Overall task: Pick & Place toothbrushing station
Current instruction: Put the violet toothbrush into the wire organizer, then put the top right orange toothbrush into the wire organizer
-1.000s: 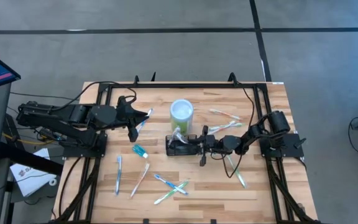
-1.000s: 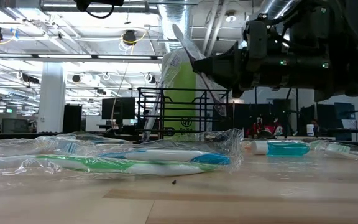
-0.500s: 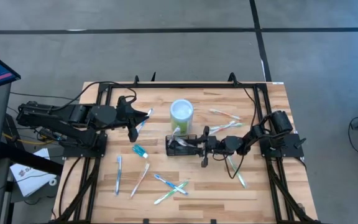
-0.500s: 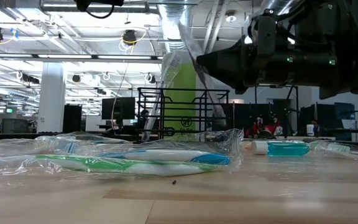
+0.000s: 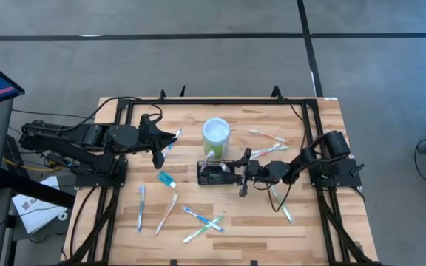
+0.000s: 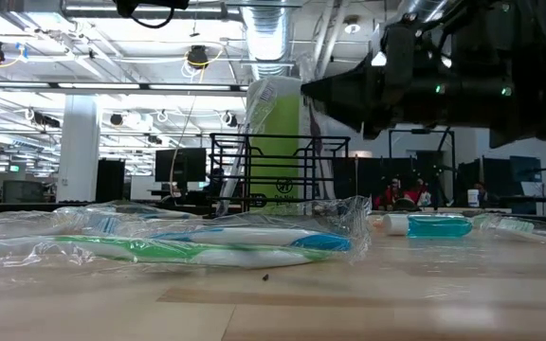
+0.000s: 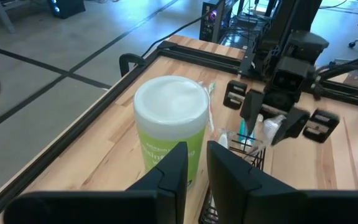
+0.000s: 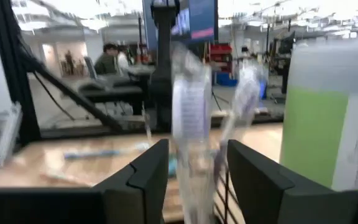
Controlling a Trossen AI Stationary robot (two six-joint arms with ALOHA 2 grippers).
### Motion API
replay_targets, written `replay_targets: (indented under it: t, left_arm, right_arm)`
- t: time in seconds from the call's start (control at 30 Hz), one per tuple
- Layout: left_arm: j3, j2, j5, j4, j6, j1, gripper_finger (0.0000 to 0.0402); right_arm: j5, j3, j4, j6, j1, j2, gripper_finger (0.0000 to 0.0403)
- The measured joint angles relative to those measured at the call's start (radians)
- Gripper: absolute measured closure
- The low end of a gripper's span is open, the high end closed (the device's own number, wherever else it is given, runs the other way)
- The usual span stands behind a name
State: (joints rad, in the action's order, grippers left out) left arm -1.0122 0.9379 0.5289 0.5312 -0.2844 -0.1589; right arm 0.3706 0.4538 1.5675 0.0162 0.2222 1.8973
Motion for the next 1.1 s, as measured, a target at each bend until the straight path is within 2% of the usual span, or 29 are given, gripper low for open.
replay_targets:
  t: [0.17, 0.33, 0.53, 0.83, 1.1]
  left_arm:
    - [0.000, 0.000, 0.003, 0.001, 0.000, 0.000, 0.0348]
    - [0.000, 0.000, 0.003, 0.002, 0.000, 0.000, 0.0348]
    - [0.000, 0.000, 0.002, 0.003, 0.000, 0.000, 0.0348]
    - [0.000, 0.000, 0.002, 0.004, 0.000, 0.000, 0.0348]
    - [0.000, 0.000, -0.001, 0.006, 0.000, 0.000, 0.0348]
  right_arm:
    - [0.000, -0.057, -0.092, 0.000, 0.008, -0.123, 0.0257]
    - [0.011, -0.111, -0.272, 0.028, 0.013, -0.280, 0.0249]
    - [0.029, -0.127, -0.551, 0.094, 0.012, -0.460, 0.0242]
    - [0.097, -0.127, -0.908, 0.167, 0.003, -0.684, 0.0272]
    - [0.093, -0.127, -1.246, 0.274, -0.061, -0.846, 0.0278]
